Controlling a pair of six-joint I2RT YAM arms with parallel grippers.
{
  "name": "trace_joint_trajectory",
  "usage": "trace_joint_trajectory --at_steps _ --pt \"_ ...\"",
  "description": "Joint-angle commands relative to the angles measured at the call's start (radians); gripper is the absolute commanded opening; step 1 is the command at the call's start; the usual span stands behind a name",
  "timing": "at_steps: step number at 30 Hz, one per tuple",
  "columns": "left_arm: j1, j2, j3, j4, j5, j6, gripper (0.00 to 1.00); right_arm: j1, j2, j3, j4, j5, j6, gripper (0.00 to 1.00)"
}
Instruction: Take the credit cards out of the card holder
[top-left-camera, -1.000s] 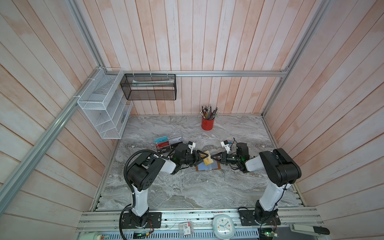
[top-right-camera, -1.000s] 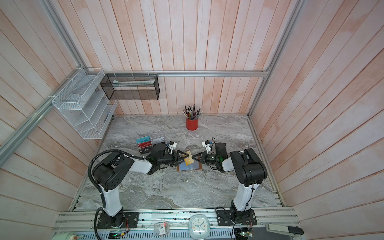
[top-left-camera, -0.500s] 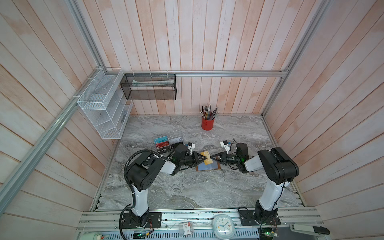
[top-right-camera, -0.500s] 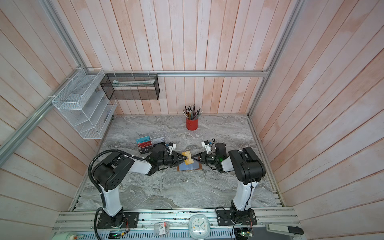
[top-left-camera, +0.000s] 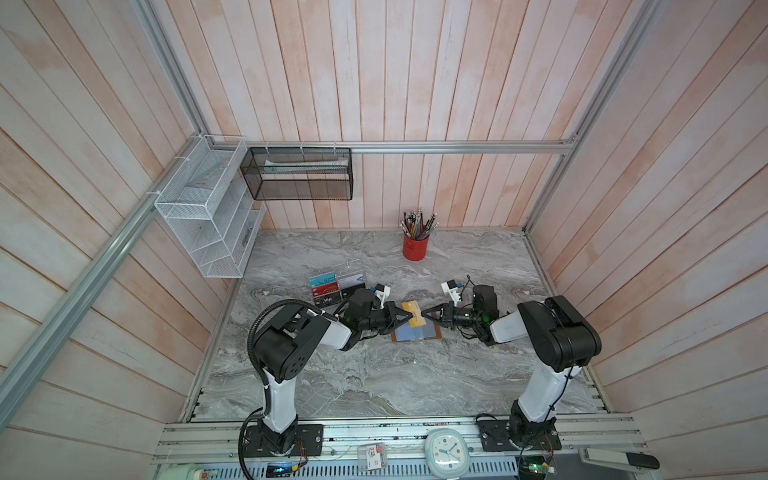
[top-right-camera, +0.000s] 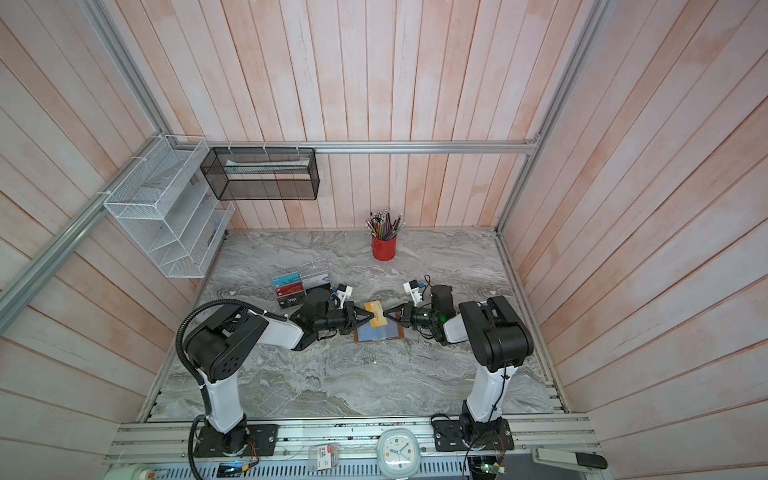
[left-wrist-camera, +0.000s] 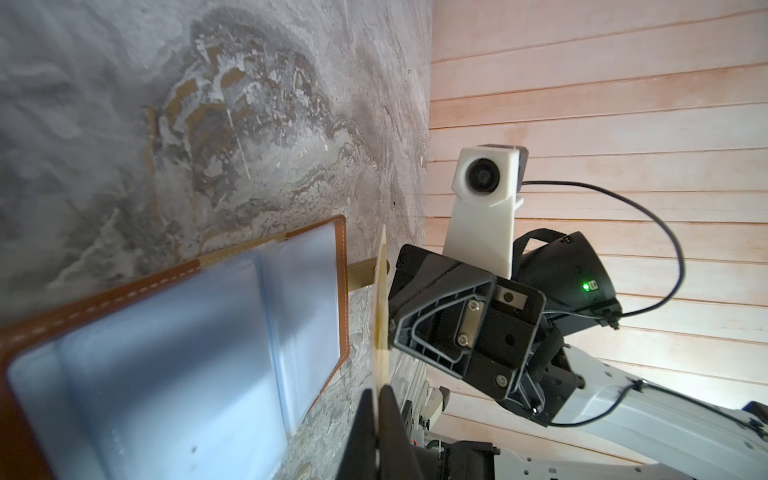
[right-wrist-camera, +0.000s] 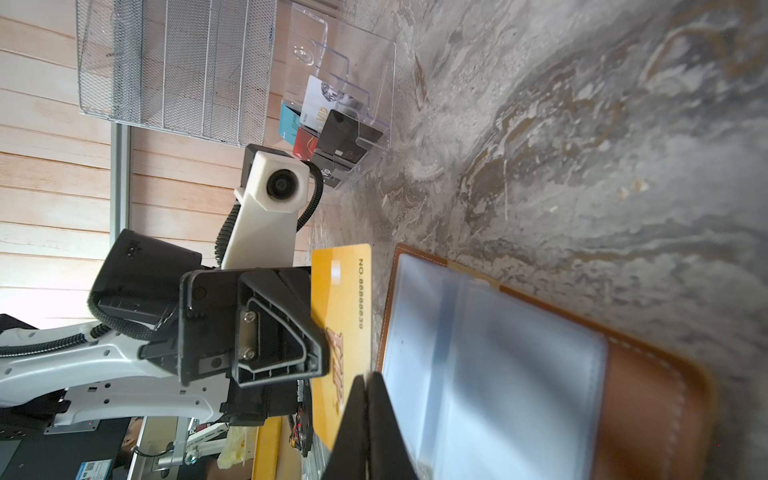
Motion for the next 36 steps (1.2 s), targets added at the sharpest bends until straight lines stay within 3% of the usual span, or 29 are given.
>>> trace_joint_trajectory --at_steps 1,7,11,14,18,22,28,32,36 --pt "-0.001 -0.026 -0.007 0.025 0.003 0.006 0.0 0.004 -0.054 0.011 -0.02 0.002 -0.015 0.14" --pt "0.014 -0.083 -0.03 0.052 -0.082 -0.016 0.0 -0.013 -0.16 -0.021 -0.02 0.051 0.014 0.49" --pt "0.019 -0.145 -0.074 0.18 -0.212 -0.067 0.0 -0.021 -0.239 -0.055 -0.008 0.143 0.064 0.85" --pt "0.008 -0.16 -0.122 0.377 -0.342 -0.136 0.0 -0.012 -0.258 -0.117 0.156 0.202 0.192 0.94" --pt "-0.031 -0.149 -0.144 0.537 -0.511 -0.202 0.0 0.053 -0.279 -0.14 0.273 0.291 0.256 0.95" --pt "-0.073 -0.142 -0.131 0.555 -0.615 -0.224 0.0 0.122 -0.304 -0.112 0.295 0.371 0.245 0.93" --pt "-0.112 -0.153 -0.114 0.547 -0.687 -0.214 0.0 0.14 -0.3 -0.102 0.42 0.415 0.307 0.73" --pt "-0.128 -0.161 -0.116 0.531 -0.715 -0.209 0.0 0.145 -0.284 -0.054 0.389 0.397 0.287 0.56" --pt "-0.134 -0.162 -0.113 0.515 -0.724 -0.206 0.0 0.149 -0.255 -0.024 0.399 0.383 0.296 0.45"
